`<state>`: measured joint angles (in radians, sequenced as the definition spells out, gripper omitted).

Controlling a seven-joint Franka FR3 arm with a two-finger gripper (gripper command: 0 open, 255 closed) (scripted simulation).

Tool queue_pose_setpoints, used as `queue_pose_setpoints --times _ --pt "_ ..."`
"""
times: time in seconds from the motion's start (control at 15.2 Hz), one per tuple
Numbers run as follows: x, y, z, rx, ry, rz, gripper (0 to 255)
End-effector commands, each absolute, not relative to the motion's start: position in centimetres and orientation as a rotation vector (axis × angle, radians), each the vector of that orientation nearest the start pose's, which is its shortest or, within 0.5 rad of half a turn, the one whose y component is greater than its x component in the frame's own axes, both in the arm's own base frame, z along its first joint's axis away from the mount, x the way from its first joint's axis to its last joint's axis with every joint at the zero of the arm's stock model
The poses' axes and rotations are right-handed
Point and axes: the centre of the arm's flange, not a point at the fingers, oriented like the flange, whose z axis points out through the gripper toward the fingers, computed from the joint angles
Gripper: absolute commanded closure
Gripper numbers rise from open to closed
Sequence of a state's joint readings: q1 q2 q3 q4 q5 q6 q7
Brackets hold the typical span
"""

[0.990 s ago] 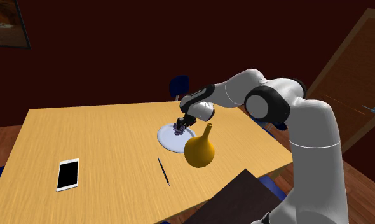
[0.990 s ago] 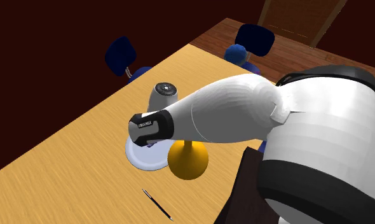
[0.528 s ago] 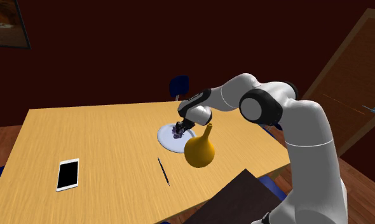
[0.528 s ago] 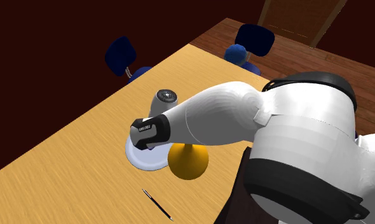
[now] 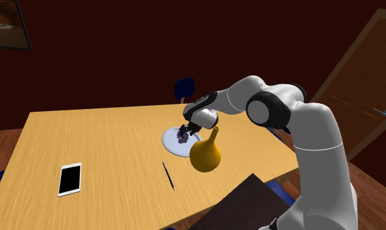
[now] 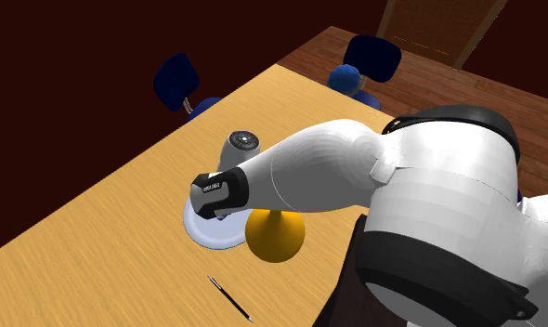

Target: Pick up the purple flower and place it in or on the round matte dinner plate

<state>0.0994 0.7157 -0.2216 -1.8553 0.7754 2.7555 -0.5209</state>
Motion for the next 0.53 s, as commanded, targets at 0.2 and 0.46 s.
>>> queue_pose_setpoints --times 0.2,0.46 --pt "64.0 -9.9 15.7 -2.951 0.331 -0.426 0" --pt "62.5 -10.5 20.5 -2.951 0.331 -0.426 0"
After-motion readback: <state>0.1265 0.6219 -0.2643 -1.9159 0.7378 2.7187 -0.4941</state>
